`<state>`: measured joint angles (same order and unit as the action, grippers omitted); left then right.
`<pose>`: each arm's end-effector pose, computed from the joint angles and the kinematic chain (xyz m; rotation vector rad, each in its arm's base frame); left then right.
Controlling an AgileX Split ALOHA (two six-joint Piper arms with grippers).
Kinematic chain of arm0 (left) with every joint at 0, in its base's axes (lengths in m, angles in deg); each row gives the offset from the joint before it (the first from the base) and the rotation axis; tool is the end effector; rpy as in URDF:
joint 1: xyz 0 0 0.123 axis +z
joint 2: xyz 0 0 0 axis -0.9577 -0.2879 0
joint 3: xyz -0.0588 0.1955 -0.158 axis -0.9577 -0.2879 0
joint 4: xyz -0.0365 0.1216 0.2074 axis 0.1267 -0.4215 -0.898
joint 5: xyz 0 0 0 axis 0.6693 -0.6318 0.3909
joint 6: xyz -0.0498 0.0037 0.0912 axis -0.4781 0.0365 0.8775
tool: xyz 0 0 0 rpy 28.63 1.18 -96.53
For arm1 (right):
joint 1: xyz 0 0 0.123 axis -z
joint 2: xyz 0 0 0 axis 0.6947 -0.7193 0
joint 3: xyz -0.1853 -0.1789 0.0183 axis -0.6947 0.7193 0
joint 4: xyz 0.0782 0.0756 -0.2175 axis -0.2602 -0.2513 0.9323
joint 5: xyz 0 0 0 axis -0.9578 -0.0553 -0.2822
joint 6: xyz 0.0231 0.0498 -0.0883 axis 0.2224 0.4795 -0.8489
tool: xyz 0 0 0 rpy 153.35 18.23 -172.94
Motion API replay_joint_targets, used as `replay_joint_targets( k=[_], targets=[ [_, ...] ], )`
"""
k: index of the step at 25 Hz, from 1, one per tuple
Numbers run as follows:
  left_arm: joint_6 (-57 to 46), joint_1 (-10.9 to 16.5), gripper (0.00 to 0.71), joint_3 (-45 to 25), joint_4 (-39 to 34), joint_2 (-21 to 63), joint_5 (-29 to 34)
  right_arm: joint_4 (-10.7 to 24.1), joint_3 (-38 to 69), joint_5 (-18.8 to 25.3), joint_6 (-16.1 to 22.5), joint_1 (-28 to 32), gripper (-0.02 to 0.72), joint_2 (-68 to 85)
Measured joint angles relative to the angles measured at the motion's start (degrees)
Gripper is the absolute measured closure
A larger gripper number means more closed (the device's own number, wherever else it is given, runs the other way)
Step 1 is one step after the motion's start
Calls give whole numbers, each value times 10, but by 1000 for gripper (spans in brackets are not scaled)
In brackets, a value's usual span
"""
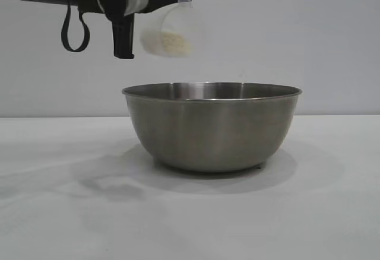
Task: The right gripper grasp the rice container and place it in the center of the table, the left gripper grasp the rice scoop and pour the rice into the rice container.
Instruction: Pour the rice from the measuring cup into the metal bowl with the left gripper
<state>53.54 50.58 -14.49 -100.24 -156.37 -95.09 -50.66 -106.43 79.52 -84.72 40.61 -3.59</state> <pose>0.3178 -0.1950 0.1718 1.5294 0.2233 0.7095 0.0207 0.0004 0.2576 -0.0386 2.1178 0.0353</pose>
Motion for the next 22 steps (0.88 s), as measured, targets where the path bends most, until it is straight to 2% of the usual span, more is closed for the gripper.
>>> replay_joint_targets(
  k=[6, 17, 22],
  targets=[
    [80, -8, 710, 0, -25, 0, 0, 0, 0, 0, 0, 0, 198, 0],
    [232, -11, 710, 1, -27, 0, -2, 0, 0, 0, 0, 0, 198, 0],
    [296, -12, 710, 1, -56, 0, -2, 0, 0, 0, 0, 0, 198, 0]
  ],
)
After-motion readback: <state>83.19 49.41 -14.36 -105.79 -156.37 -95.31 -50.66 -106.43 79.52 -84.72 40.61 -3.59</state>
